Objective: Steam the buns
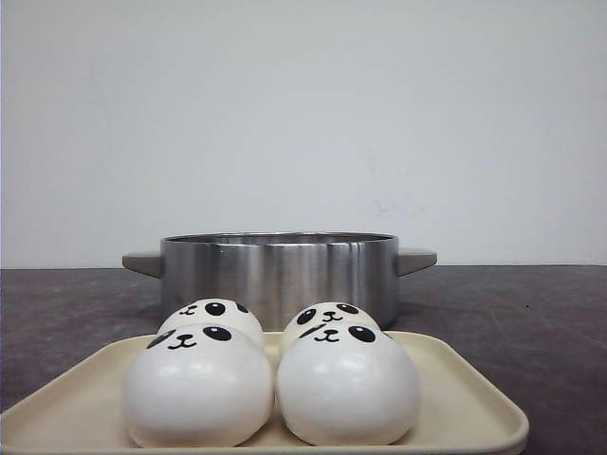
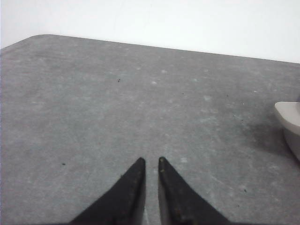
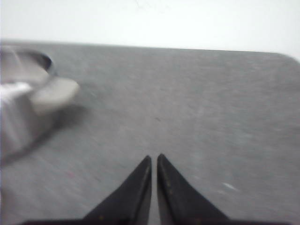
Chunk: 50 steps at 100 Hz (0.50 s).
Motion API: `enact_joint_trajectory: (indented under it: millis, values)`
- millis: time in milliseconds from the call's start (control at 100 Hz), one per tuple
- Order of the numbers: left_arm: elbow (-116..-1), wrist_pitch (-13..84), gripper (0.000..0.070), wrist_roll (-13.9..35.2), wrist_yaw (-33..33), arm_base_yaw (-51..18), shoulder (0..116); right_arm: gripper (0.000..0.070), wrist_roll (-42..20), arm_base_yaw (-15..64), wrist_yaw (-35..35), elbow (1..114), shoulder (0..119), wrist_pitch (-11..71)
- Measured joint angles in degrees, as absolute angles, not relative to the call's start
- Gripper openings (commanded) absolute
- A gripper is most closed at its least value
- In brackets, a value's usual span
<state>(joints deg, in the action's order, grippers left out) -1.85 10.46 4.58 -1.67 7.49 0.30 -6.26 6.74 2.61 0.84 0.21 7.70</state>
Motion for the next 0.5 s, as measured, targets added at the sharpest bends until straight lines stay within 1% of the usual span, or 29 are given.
enact_joint_trajectory:
  millis: [60,130,230,300,350,400,500]
  values:
    - [-1.8,10.4,0.0,7.4,-3.3,7.5,0.3,0.0013,-11.1,6.7,5.4,0.8,0.2,5.2]
    - [-1.9,10.2,0.0,13.3,-6.4,7.5,0.3,0.0007,-17.0,6.7,8.9,0.8,0.2,1.4]
    - [-2.4,10.6,0.0004,23.7,-12.6,7.5,0.3,0.0005,-23.6,6.8,9.5,0.9,0.2,-5.3]
    - [-3.2,9.8,0.0007,28.3,-16.8,7.5,0.4,0.0005,-26.2,6.8,9.5,2.2,0.2,-5.8]
    - [-4.8,9.9,0.0009,29.6,-18.9,7.5,0.7,0.0005,-27.3,6.8,9.4,4.6,0.4,-3.2]
    - [-8.1,10.8,0.0009,29.6,-20.0,7.5,1.8,0.0005,-27.5,6.8,9.2,8.3,1.5,0.3]
    - [-16.5,14.0,0.0008,27.4,-20.3,7.5,6.1,0.0005,-26.0,6.8,9.0,18.3,6.2,8.0]
